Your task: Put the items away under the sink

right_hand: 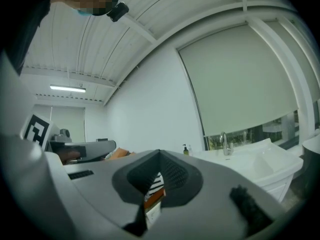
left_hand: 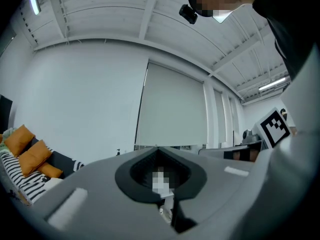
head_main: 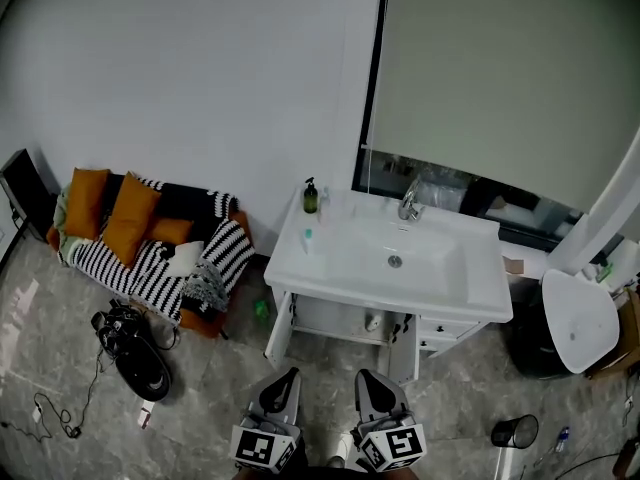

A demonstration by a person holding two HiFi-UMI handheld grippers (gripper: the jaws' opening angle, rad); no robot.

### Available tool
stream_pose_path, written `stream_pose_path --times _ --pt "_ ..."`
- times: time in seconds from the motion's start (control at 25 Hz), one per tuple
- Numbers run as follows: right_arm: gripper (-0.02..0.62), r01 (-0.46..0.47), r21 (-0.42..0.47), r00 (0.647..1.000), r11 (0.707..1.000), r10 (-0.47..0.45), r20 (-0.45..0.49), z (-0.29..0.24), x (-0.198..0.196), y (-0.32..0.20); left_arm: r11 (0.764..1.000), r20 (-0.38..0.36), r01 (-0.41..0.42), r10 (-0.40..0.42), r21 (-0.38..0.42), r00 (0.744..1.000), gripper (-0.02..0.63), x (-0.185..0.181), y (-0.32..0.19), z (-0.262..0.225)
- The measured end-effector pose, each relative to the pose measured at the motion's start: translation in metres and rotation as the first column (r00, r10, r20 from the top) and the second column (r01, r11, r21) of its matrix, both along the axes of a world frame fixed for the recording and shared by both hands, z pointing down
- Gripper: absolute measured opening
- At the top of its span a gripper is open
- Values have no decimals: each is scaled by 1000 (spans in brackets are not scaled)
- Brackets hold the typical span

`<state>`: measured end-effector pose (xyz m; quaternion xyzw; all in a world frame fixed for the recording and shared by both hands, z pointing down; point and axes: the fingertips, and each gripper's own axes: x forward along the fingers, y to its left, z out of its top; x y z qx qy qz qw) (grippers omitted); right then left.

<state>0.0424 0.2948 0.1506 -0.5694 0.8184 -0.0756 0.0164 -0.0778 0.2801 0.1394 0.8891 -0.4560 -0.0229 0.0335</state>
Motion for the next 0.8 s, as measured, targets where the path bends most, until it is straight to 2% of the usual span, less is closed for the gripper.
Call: stream_pose_path --times 0.8 --pt "14 -47 0 998 999 47 -30 0 -67 -128 997 -25 -75 75 7 997 6 -58 -131 -4"
